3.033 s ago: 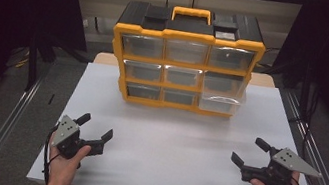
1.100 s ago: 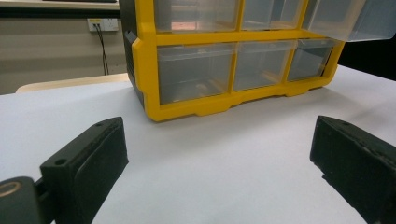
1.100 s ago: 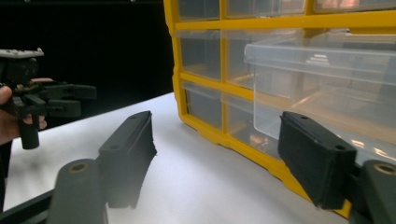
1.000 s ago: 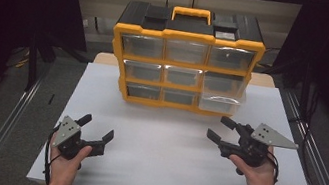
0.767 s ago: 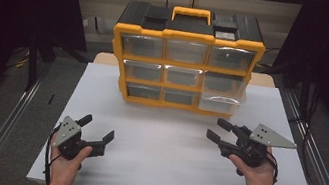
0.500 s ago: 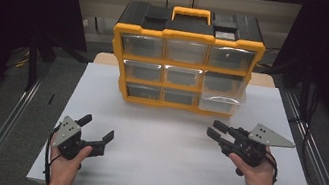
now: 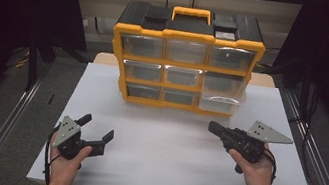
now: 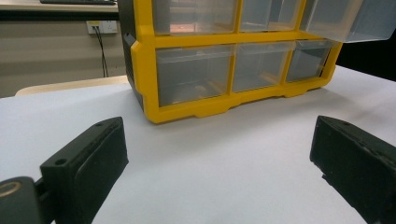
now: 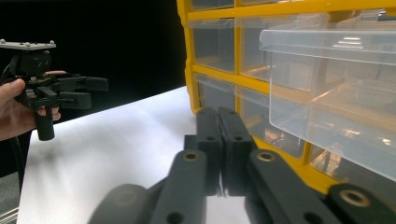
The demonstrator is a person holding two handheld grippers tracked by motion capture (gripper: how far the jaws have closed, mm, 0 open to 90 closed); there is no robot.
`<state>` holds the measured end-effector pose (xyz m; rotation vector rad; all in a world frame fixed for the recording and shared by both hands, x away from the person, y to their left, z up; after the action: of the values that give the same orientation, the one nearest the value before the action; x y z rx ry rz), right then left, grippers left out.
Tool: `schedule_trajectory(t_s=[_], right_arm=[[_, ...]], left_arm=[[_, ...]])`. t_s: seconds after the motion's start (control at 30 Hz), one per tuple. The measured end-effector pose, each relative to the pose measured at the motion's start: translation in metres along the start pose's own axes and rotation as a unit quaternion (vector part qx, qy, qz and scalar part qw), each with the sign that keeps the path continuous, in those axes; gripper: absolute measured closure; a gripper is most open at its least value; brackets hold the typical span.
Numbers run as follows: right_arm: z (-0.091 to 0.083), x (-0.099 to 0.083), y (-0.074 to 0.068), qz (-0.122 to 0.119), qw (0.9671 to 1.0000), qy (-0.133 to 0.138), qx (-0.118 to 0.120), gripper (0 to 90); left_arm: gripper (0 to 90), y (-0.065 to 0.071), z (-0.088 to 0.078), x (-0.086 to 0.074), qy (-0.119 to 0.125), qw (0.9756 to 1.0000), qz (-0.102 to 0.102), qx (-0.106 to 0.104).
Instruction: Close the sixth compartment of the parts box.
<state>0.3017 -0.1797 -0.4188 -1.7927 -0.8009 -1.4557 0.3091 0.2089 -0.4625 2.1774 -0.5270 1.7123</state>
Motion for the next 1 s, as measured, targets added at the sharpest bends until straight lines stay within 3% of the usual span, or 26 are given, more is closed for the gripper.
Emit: schedule_trajectory(t_s=[0.17,0.67,1.0], right_arm=[[0.005,0.005,0.001,-0.006,1.0000,-0.002,0.001,90.0],[0.012,0.013,0.020,-0.017,0.9995,0.003,-0.026,90.0],[0.019,0.009,0.025,-0.022,0.9994,-0.008,-0.026,90.0]], left_arm=[[4.0,-0.001,-0.001,0.000,-0.002,1.0000,0.004,0.002],[4.0,0.001,0.000,0.000,0.001,1.0000,-0.002,0.002],[4.0,0.000,-0.001,0.001,0.000,1.0000,0.003,0.001]])
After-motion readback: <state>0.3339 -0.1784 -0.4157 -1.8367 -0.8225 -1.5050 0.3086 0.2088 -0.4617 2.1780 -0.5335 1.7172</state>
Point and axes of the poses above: each handheld gripper's, and its own axes: z roughly forward along the jaws, x roughly out of its top, y roughly to its right, the point moved 6 cm from there along z, roughly forward along the jaws, and after that the axes turned 6 degrees about x, right-handed, at the moved point
